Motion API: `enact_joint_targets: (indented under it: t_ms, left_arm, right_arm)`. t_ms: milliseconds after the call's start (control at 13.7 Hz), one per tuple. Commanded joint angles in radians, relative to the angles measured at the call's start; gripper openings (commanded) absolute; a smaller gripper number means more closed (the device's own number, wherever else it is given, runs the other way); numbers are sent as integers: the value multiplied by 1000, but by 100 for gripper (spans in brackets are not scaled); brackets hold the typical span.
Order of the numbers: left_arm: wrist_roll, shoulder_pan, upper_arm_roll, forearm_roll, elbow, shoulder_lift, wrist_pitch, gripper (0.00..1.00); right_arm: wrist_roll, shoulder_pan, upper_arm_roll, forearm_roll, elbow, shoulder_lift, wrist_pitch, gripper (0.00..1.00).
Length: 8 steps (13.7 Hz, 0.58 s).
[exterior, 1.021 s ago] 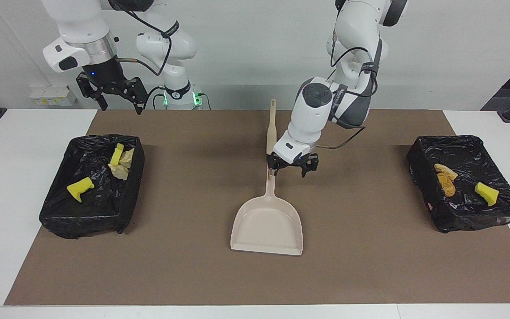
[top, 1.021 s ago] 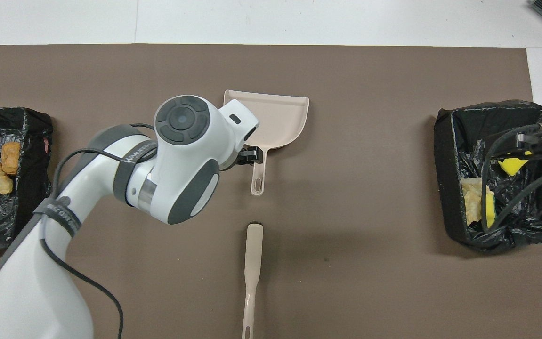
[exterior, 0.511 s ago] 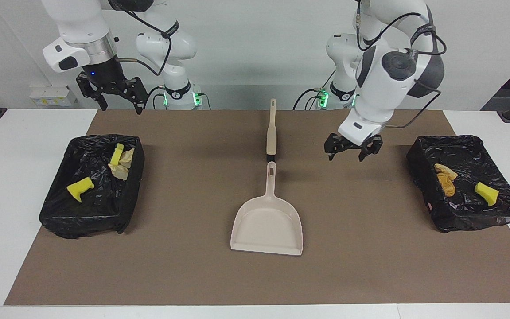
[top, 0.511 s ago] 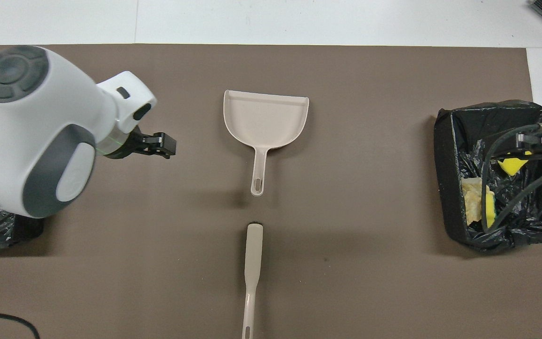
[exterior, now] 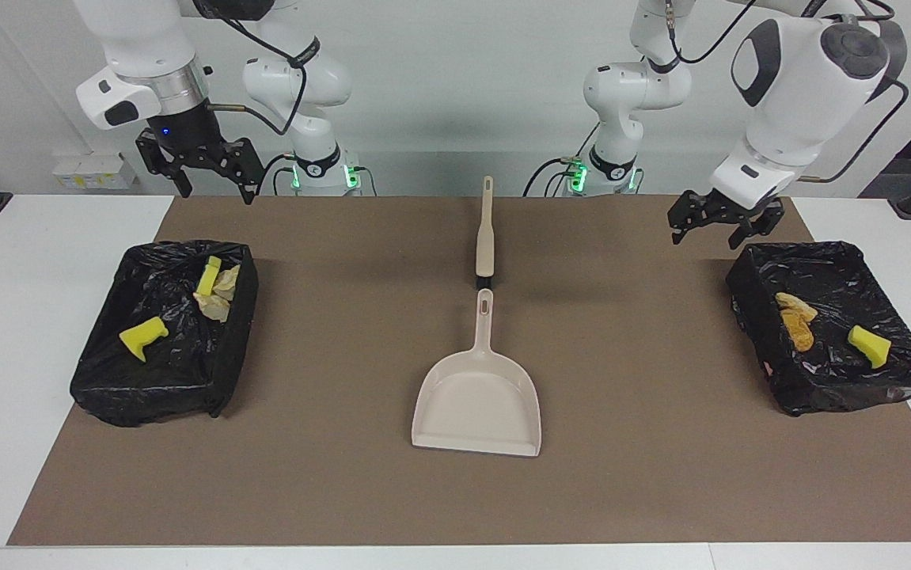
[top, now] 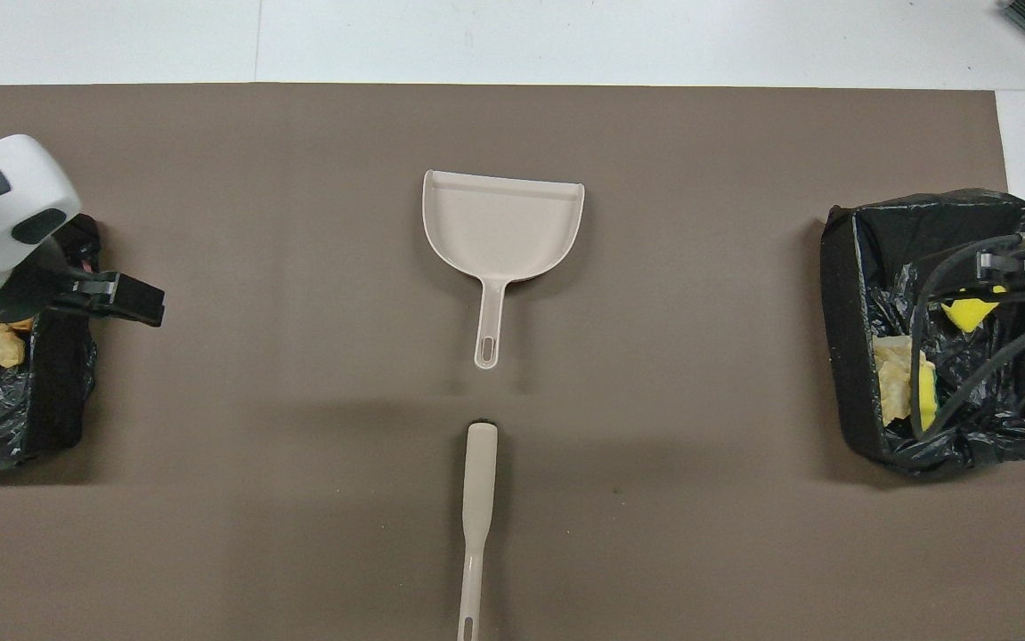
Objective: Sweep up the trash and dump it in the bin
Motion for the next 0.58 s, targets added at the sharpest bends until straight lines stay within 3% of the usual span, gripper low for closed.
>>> enact_joint_targets:
  t_ms: [0, 292, 511]
  left_arm:
    - [57, 58, -11, -1, 10, -48, -36, 100]
    - [42, 60, 3, 0, 161, -36, -131, 100]
    - [-7, 55, 2, -3, 162, -45, -140, 100]
  right_arm:
    - [-18, -17, 4, 22, -14, -16, -14, 100]
    - [-20, -17, 3, 22, -14, -15, -14, 100]
    - [-23, -17, 3, 22, -14, -15, -14, 100]
